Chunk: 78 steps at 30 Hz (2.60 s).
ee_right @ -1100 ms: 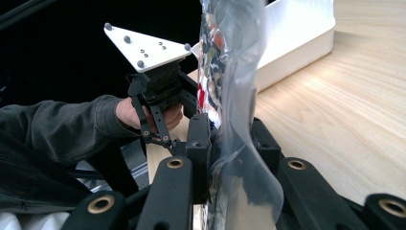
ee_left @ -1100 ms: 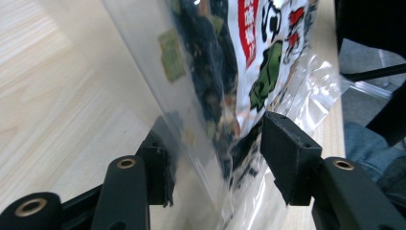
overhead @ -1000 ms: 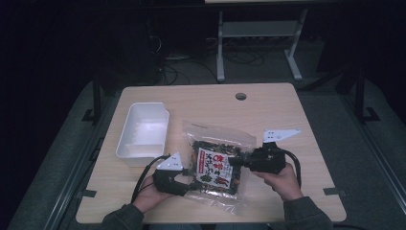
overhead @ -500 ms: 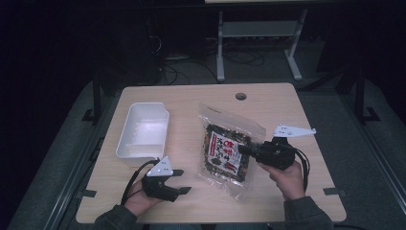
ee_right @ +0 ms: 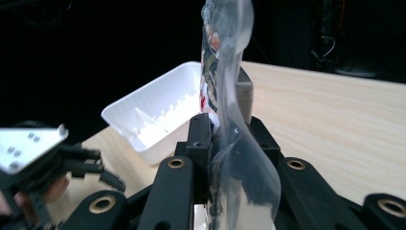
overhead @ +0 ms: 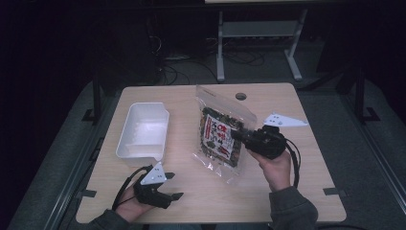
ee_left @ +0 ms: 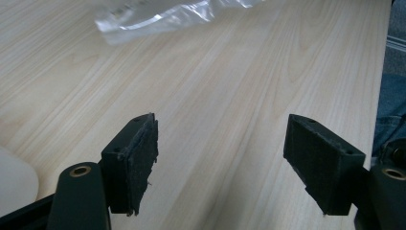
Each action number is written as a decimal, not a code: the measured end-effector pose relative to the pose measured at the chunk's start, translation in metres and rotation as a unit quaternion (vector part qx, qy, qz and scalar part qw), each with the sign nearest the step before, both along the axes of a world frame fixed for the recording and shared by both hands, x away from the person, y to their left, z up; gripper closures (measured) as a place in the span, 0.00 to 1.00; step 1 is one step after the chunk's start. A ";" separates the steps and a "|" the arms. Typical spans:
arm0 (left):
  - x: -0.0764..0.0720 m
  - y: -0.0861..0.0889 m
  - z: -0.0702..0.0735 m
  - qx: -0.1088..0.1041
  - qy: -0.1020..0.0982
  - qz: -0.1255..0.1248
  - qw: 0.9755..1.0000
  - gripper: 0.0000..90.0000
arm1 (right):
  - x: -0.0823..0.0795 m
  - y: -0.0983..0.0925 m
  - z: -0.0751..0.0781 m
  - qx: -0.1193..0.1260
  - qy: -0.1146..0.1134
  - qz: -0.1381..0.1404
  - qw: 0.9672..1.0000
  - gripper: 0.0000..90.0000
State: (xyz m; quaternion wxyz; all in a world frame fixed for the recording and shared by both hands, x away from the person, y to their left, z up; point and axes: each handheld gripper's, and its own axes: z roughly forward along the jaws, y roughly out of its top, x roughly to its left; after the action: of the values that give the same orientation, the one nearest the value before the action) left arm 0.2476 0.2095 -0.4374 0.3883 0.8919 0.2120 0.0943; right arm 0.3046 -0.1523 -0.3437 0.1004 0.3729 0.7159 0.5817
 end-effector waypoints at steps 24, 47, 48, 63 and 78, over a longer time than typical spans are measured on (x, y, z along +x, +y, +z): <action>-0.006 0.021 0.002 0.012 -0.016 0.016 1.000 0.29 | 0.050 0.092 0.041 0.002 -0.058 -0.035 0.998 0.84; -0.004 0.038 0.001 0.022 -0.013 0.026 0.999 0.29 | 0.083 0.161 0.055 0.008 -0.077 -0.040 0.996 0.84; -0.004 0.038 0.001 0.022 -0.013 0.026 0.999 0.29 | 0.083 0.161 0.055 0.008 -0.077 -0.040 0.996 0.84; -0.001 0.043 -0.001 0.017 -0.005 0.028 0.999 0.29 | 0.098 0.217 0.049 -0.004 -0.084 -0.044 0.995 0.83; 0.002 0.046 -0.001 0.014 -0.006 0.027 1.000 0.29 | 0.110 0.252 0.031 -0.016 -0.078 -0.057 0.995 0.83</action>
State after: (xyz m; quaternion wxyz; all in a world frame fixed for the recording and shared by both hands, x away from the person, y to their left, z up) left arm 0.2491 0.2553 -0.4382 0.3745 0.8906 0.2321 0.1128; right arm 0.4149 0.0994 -0.3126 0.1946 0.3652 0.6928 0.5906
